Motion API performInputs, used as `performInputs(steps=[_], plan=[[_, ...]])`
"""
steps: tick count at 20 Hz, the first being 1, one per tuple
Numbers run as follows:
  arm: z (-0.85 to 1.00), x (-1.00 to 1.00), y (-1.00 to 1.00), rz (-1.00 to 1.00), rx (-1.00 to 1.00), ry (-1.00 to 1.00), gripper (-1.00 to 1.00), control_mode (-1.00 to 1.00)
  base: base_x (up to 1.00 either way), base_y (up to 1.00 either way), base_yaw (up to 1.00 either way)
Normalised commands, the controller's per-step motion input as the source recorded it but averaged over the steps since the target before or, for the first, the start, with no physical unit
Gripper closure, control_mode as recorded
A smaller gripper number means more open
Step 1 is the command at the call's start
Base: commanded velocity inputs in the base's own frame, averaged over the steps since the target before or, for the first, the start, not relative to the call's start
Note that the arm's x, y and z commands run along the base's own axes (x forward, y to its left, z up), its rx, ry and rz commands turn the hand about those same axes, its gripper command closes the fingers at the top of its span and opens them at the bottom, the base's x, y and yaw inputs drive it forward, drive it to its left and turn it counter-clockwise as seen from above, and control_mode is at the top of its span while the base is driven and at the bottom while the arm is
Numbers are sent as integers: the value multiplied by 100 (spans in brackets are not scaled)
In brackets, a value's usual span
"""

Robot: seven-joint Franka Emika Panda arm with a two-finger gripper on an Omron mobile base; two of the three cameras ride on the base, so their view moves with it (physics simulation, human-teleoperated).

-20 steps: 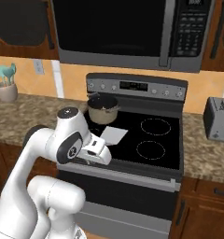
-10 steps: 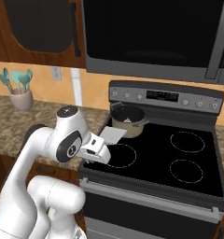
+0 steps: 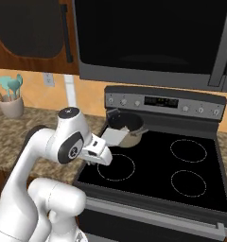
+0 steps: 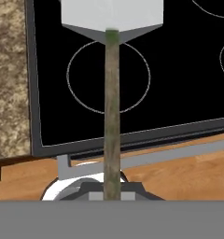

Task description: Put the garlic and lemon wedge in the pot. Retrieve the spatula and lightly stir the vegetables in the pot.

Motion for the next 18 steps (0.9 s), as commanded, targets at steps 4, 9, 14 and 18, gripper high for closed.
performInputs(steps=[4, 9, 14, 18], plan=[[57, -68, 3, -7, 8, -13, 100, -100, -9, 7, -3], [100, -80, -17, -5, 40, -14, 100, -100, 0, 0, 0], [88, 13, -46, 0, 88, 13, 100, -100, 0, 0, 0], [69, 26, -15, 0, 98, 18, 100, -100, 0, 0, 0]])
